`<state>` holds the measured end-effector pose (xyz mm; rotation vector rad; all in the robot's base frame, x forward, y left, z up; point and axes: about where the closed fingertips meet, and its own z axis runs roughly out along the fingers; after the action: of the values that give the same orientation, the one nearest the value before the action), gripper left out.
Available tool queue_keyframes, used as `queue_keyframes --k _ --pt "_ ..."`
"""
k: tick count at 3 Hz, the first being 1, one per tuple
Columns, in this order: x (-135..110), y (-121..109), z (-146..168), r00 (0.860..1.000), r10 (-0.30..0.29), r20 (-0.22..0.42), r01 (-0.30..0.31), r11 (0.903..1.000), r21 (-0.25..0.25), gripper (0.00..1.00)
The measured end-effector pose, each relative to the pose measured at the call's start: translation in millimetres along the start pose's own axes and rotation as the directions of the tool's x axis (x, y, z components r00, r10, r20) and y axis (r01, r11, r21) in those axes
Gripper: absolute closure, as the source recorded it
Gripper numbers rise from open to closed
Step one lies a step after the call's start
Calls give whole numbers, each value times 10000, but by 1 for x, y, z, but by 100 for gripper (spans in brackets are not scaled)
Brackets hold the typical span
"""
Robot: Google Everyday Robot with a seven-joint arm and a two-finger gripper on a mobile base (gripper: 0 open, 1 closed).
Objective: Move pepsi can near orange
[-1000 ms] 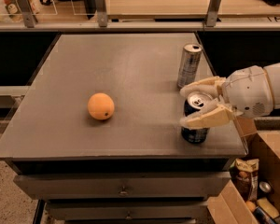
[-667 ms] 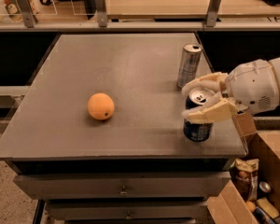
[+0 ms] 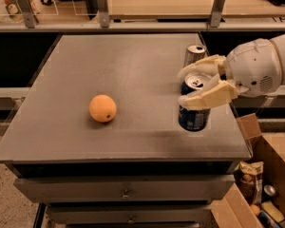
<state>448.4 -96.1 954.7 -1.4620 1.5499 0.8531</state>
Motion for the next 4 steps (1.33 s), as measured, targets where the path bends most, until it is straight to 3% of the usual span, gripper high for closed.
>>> queue_keyframes --k 2,4 --pt "-28 -2 30 9965 -473 687 514 9969 -597 100" --pt "-59 1 63 9871 -1015 1235 1091 9925 -559 100"
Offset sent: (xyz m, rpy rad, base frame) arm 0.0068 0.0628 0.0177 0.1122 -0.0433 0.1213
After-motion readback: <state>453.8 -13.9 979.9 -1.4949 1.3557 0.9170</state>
